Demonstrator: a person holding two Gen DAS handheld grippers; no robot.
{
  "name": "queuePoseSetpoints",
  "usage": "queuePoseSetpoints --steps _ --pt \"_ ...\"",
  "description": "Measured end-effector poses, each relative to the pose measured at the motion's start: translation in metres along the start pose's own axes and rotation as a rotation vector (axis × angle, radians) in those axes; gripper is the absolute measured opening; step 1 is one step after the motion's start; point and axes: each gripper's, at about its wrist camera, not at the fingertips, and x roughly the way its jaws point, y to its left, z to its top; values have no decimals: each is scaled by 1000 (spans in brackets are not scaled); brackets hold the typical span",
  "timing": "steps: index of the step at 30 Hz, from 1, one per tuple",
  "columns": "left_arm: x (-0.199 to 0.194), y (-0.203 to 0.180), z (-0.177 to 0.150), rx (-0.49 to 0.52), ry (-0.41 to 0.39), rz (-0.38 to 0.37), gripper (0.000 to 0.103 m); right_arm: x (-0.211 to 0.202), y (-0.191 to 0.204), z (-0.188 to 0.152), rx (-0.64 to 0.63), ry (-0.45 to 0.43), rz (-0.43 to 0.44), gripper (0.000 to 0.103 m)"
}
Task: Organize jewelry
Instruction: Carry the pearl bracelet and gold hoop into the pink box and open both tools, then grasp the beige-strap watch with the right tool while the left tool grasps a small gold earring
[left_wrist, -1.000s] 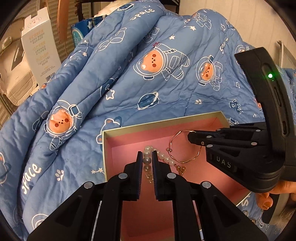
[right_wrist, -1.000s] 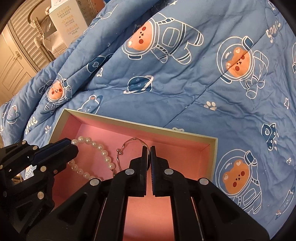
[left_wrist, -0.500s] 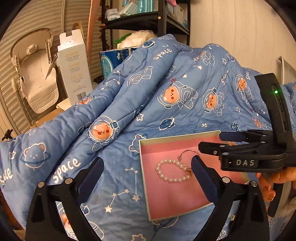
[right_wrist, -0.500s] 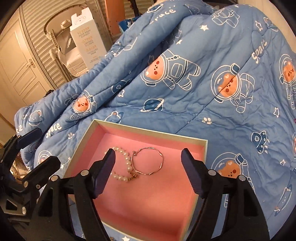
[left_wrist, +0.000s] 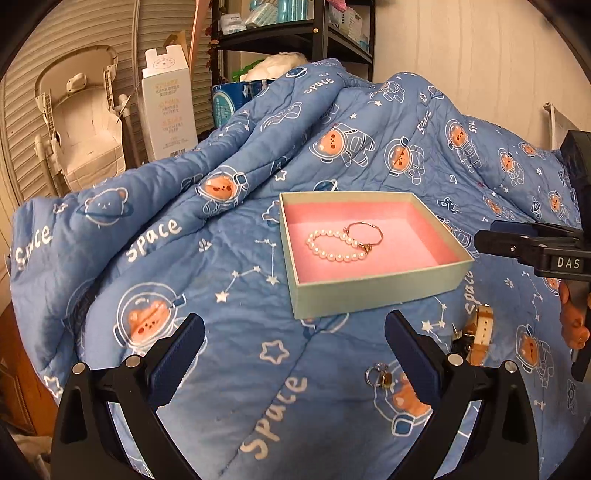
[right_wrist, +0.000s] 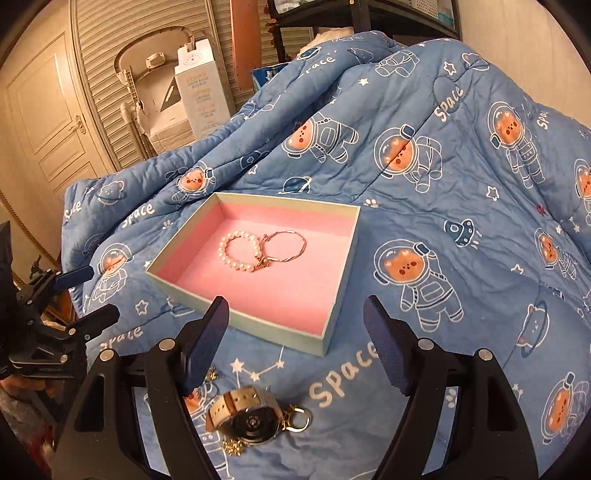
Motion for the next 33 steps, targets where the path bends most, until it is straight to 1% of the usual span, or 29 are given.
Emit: queuePoseSetpoints --steps 3,5,9,12,13,14,15,18,21,22,23,26,29,33 --pt "-7 -4 -14 -12 -2 -4 96 -9 4 -16 -9 1 23 75" --pt "-11 -9 -23 -1 -6 -4 96 -13 8 -26 -30 0 31 75" --pt "-17 -22 -39 28 -14 -20 96 -17 23 -45 -103 3 32 75" --pt "-15 -29 -46 44 -3 -33 96 -14 31 -56 -153 20 23 75" --pt "-13 -31 -48 44 1 -37 94 -11 33 -59 -164 26 15 75" --pt "-11 -33 -50 44 6 -40 90 -9 34 -62 -171 30 7 75" --pt "-9 -35 -51 46 12 -39 88 -7 35 -64 -177 32 -1 75" --pt "-7 -39 -54 48 16 -48 77 -2 38 -67 -208 33 -20 75" --pt "-5 -44 -57 45 13 -68 65 4 40 -68 -237 39 -34 75" --pt "-4 -46 -57 47 12 -73 58 6 39 -68 -239 42 -30 75" --pt "-2 -48 -57 51 13 -79 54 8 39 -68 -240 47 -28 75" --pt "1 -54 -56 70 9 -91 47 12 40 -68 -246 49 -26 75" --pt "6 -60 -54 93 8 -101 43 13 40 -68 -241 52 -23 75" --pt "14 -60 -50 95 14 -98 41 11 41 -67 -236 53 -19 75"
